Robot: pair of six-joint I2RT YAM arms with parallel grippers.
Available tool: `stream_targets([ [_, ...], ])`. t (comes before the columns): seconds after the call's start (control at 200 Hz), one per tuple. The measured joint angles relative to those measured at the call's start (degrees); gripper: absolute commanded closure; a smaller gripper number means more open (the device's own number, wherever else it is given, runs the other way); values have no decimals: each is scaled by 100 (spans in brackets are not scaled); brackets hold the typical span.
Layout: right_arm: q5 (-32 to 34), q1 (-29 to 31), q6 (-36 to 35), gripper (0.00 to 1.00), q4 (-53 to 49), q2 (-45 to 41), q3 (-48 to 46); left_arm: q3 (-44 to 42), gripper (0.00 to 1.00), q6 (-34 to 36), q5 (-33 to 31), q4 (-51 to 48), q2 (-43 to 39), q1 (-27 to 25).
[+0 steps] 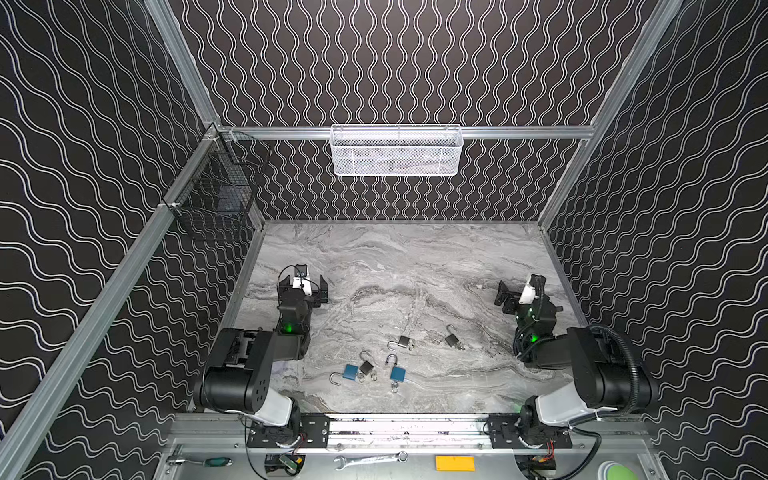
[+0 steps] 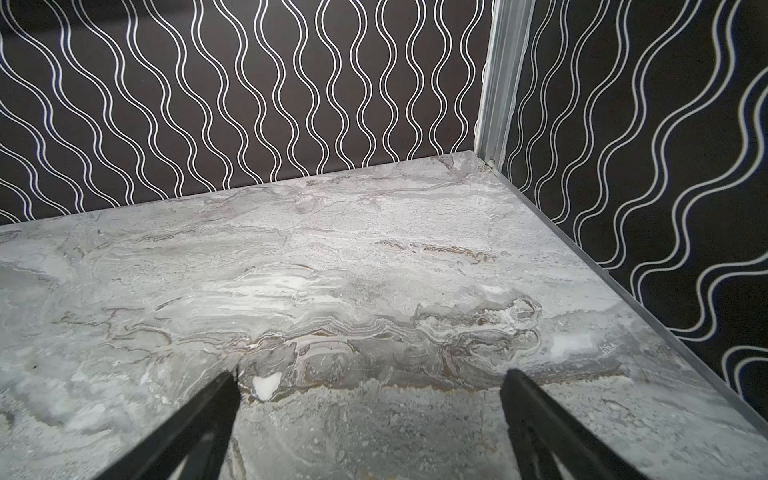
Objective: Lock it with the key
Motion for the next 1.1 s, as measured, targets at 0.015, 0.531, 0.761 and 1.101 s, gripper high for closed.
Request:
stream_targets([
  [0.015, 0, 0, 0, 0, 0, 0, 0, 0, 1, 0, 0, 0, 0, 0],
  [0.531, -190, 22, -55, 0, -17, 2, 9, 0, 1, 0, 0, 0, 0, 0],
  [0.761, -208, 22, -57, 0, -31, 4, 9, 0, 1, 0, 0, 0, 0, 0],
  [1.101, -210, 22, -55, 0, -31, 4, 9, 0, 1, 0, 0, 0, 0, 0],
])
